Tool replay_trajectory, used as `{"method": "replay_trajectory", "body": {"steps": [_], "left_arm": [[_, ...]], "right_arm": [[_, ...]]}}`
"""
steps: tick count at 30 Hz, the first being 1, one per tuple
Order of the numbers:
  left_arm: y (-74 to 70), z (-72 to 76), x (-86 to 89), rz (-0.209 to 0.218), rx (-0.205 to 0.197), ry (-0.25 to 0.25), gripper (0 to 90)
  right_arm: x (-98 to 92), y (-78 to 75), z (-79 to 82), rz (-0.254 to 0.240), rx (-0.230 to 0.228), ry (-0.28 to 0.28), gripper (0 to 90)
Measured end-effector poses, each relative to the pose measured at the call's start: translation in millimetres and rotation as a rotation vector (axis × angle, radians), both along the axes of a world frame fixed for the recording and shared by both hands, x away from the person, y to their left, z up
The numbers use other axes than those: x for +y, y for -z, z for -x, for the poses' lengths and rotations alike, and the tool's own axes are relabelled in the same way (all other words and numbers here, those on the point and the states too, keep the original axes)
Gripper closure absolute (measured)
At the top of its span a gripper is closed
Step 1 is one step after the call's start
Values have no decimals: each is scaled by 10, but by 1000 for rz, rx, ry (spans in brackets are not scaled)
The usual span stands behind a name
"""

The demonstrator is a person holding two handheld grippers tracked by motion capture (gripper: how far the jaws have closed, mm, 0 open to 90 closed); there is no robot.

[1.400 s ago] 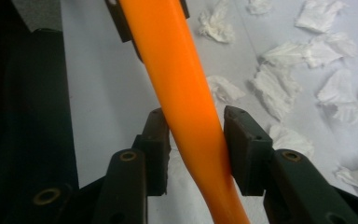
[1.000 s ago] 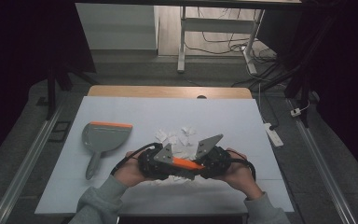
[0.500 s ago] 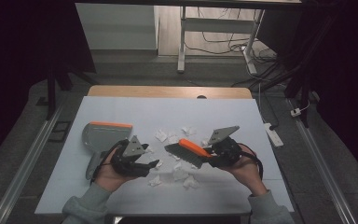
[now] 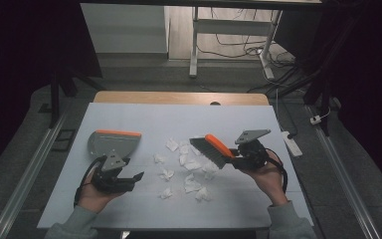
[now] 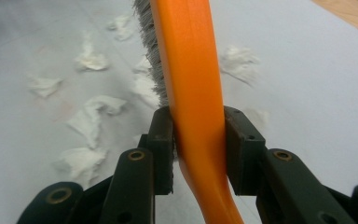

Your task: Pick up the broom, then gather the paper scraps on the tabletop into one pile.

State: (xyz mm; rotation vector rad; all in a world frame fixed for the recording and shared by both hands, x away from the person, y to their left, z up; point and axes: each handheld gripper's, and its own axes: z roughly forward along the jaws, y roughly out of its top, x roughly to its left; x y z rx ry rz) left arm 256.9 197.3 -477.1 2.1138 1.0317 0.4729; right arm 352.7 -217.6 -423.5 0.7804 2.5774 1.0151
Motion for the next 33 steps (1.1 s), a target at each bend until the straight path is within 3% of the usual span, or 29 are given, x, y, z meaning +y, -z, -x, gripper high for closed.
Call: {"method": "replay_trajectory", "body": {"steps": [10, 21, 25, 29, 33], "left_arm": [[99, -6, 126, 8, 15, -31, 305], [110, -25, 185, 10, 14, -36, 305], [101, -59, 179, 12, 14, -30, 305], [114, -59, 187, 8, 16, -23, 305], [149, -69, 214, 14, 22, -19, 305]], "right_arm": [[-178, 31, -52, -15, -13, 114, 668], [-205, 59, -105, -15, -16, 157, 669], [-200, 36, -200, -13, -15, 182, 669], [-156, 31, -362, 26, -15, 219, 670], [-74, 19, -609, 104, -3, 250, 670]]}}
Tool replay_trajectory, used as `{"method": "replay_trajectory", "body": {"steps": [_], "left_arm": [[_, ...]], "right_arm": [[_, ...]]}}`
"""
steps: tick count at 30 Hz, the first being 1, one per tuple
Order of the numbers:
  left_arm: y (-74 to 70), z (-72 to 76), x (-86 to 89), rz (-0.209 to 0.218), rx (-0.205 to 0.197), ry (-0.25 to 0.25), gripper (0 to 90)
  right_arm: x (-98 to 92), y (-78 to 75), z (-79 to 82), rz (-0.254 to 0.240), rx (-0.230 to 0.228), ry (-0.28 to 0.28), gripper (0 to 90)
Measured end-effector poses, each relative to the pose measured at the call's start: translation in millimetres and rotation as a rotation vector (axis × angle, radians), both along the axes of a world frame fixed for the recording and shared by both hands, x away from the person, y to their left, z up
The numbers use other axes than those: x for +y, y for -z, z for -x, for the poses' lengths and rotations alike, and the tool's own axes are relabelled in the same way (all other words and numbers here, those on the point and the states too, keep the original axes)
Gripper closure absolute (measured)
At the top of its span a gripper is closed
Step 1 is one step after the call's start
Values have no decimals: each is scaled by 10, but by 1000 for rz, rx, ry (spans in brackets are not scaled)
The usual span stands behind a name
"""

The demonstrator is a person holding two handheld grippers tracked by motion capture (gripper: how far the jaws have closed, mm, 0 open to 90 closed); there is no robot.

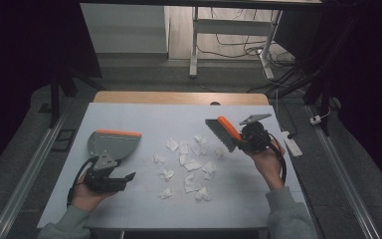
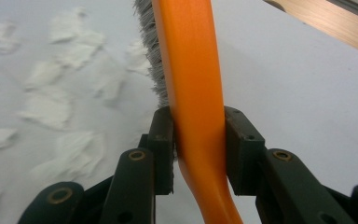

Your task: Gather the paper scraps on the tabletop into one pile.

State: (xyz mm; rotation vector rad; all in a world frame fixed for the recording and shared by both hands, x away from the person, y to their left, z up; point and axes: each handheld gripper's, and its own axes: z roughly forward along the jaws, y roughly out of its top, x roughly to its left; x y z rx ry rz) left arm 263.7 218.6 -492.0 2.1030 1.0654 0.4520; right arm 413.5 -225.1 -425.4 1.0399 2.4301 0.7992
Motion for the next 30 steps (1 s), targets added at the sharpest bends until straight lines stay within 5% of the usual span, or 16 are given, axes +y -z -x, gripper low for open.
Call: {"method": "replay_trajectory", "body": {"steps": [6, 17, 22, 30], "left_arm": [[43, -15, -13, -5, 10, 9, 305], [41, 4, 7, 5, -4, 10, 305], [75, -15, 16, -10, -4, 3, 308], [85, -13, 7, -13, -3, 6, 308]], "right_arm": [[249, 19, -380, 176, 42, 22, 670], [620, 226, -766, 361, 114, -8, 670], [745, 271, -790, 384, 127, -74, 671], [928, 287, -602, 460, 101, -164, 672]]}}
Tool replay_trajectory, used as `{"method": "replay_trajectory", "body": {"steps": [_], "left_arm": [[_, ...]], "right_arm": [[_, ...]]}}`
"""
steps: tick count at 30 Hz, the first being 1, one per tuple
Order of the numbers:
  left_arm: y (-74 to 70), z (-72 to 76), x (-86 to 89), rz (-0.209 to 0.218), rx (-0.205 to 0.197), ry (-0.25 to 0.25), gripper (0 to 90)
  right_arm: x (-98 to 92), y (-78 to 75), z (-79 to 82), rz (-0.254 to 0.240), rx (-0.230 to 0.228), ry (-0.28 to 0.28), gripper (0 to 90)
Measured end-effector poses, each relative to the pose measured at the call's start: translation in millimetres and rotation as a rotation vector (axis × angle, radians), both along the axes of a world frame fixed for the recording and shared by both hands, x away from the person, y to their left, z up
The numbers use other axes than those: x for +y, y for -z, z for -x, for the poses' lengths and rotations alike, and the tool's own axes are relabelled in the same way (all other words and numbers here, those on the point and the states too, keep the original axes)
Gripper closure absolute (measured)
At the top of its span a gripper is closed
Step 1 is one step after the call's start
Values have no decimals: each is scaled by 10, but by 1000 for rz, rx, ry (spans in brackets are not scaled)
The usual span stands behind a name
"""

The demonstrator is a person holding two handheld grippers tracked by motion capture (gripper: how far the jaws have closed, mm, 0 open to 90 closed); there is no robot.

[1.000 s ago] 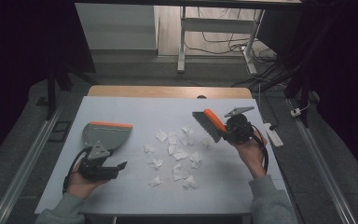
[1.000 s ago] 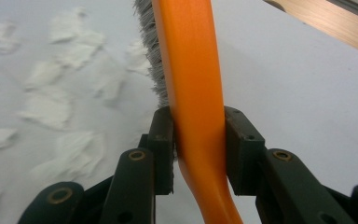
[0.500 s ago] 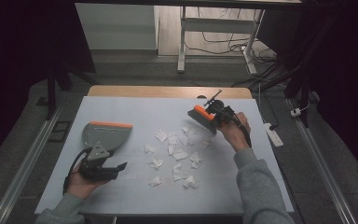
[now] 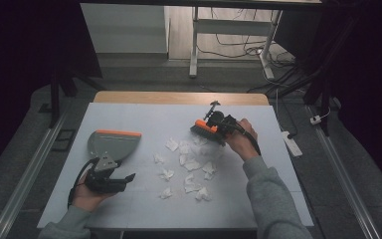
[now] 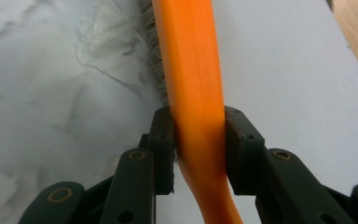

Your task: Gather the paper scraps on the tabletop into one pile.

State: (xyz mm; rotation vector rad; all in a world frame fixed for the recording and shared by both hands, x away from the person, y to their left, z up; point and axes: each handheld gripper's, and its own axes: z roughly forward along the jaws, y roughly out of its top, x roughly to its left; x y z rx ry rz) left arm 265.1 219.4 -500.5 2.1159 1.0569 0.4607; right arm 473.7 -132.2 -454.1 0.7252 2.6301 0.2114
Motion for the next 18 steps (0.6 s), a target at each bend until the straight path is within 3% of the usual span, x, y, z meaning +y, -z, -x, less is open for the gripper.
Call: {"method": "replay_trajectory", "body": {"steps": [5, 8, 9, 10, 15, 18], "left_arm": [[-4, 4, 13, 4, -3, -4, 309], [0, 4, 3, 0, -1, -3, 309], [1, 5, -2, -3, 0, 0, 309], [1, 6, -7, -4, 0, 2, 308], [-4, 16, -10, -5, -2, 0, 308], [-10, 19, 0, -2, -4, -4, 309]], "right_arm": [[58, 4, 232, -3, 25, -84, 671], [29, -40, 385, -73, 83, -125, 673], [29, -40, 385, -73, 83, -125, 673], [10, -63, 412, -104, 95, -128, 673], [-148, -246, 456, -198, 27, -80, 672], [-287, -322, 422, -217, -9, -22, 672]]}}
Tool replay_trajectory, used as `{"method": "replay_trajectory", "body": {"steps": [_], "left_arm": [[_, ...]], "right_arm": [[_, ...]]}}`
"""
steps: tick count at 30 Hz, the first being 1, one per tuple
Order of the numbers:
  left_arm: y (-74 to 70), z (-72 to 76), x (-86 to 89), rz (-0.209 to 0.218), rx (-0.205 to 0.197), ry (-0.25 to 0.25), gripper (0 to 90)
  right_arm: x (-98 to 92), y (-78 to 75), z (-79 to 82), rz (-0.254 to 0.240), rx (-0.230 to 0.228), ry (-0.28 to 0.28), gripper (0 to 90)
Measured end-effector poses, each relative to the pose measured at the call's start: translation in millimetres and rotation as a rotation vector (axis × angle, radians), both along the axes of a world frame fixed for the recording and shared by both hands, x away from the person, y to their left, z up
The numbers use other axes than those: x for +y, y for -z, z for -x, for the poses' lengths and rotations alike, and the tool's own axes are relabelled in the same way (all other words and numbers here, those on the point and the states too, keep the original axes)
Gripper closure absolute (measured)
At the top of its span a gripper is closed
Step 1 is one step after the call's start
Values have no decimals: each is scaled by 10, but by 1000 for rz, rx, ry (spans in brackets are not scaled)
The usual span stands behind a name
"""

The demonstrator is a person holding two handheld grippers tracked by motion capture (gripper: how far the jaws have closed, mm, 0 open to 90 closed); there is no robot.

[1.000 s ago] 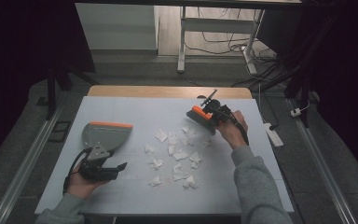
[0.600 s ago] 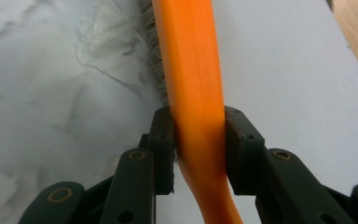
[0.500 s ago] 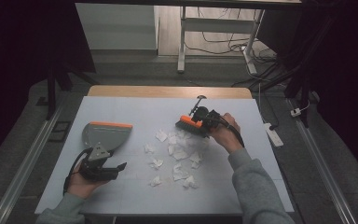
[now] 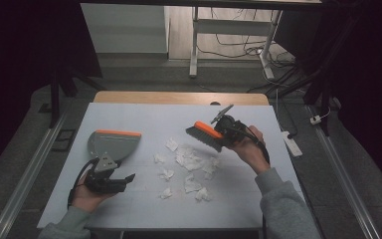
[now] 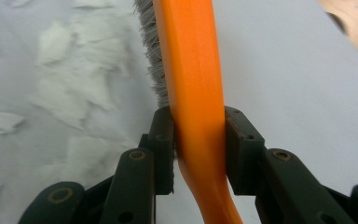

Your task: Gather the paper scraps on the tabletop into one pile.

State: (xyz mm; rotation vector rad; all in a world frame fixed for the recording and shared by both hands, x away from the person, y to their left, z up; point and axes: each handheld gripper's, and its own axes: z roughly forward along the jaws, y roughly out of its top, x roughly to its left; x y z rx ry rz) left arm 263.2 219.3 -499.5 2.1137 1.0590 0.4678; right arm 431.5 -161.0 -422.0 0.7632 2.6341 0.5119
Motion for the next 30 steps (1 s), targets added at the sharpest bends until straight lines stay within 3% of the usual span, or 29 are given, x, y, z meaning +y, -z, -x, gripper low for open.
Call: {"method": "replay_trajectory", "body": {"steps": [6, 12, 18, 20, 22, 23, 26, 30], "left_arm": [[-1, 2, 1, 1, 0, 1, 309], [-3, 4, -1, 1, -2, 2, 308], [2, 5, -13, -1, 0, 5, 309], [1, 10, -21, -5, 1, 8, 308], [1, 10, -18, -4, 1, 7, 308], [1, 10, -14, 0, 0, 7, 308], [0, 6, -2, 1, -2, 4, 309], [2, 5, -7, 1, -1, 7, 309]], "right_arm": [[-187, 39, 2, 53, 24, 104, 672], [-189, 238, 85, 96, 93, 141, 672], [5, 284, 184, 18, 149, 99, 672], [76, 277, 205, 14, 149, 84, 672], [94, 243, 201, -40, 168, 69, 672], [97, 203, 200, -67, 162, 65, 672], [107, 90, 205, -56, 83, 69, 672], [113, -30, 150, -87, 17, 63, 672]]}}
